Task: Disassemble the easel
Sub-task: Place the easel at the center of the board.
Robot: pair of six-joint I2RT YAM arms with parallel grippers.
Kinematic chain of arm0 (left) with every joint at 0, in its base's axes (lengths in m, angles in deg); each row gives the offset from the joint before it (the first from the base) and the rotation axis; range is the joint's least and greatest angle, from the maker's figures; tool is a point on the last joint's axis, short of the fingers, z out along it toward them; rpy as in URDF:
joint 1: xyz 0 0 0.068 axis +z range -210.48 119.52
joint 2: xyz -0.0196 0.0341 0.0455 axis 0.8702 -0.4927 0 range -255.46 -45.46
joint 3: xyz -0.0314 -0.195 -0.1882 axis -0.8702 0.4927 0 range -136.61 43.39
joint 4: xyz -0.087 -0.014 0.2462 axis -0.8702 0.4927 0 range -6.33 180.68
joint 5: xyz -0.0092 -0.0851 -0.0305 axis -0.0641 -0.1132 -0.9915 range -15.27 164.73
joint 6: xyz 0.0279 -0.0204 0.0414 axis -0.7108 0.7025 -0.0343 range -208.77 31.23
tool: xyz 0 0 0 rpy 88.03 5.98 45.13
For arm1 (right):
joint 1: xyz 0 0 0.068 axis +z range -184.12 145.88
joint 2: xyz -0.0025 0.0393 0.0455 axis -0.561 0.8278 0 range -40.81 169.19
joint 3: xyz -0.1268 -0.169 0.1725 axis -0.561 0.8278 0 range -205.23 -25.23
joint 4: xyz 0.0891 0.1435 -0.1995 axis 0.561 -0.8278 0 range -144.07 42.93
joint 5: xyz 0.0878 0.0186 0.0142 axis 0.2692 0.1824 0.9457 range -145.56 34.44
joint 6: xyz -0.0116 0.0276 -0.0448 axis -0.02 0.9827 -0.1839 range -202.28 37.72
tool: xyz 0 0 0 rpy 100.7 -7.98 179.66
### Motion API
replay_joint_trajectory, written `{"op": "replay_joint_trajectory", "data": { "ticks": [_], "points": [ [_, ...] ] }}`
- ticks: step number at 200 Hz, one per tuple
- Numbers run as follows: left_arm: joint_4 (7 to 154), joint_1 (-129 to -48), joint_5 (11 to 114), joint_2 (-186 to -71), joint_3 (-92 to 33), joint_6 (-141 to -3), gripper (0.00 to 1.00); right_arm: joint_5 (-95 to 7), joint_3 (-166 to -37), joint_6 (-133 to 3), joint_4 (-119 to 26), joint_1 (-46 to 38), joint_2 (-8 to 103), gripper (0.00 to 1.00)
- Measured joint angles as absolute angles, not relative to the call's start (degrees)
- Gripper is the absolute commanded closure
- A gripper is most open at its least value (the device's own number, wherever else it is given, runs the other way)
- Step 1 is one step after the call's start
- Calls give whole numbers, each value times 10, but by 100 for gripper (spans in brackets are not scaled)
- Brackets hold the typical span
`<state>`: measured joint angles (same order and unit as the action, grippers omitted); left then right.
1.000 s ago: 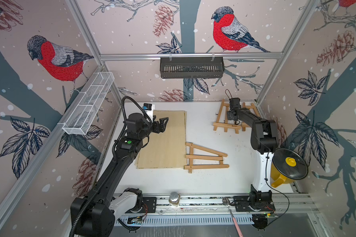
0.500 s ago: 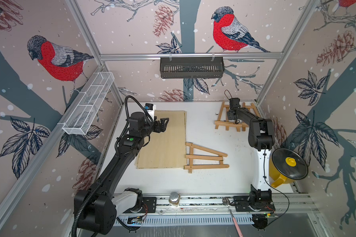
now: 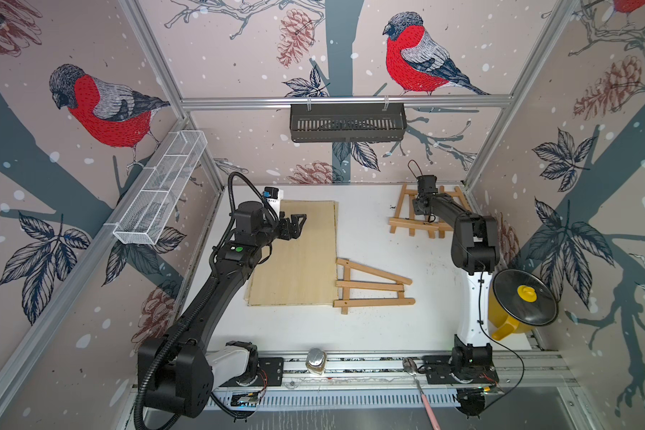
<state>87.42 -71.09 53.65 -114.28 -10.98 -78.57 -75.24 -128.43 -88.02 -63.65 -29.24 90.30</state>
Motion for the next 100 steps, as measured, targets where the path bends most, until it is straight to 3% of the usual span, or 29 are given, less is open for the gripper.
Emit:
{"op": "replay_joint_trajectory", "data": {
  "ticks": [55,100],
  "points": [
    [889,-711,523,-1162,-129,-782,16,-718,-1184,-858,-617,-261,742,53],
    [901,-711,509,-1167,-130,-781,16,-656,-983,-799,-618,-184,545,62]
  ]
}}
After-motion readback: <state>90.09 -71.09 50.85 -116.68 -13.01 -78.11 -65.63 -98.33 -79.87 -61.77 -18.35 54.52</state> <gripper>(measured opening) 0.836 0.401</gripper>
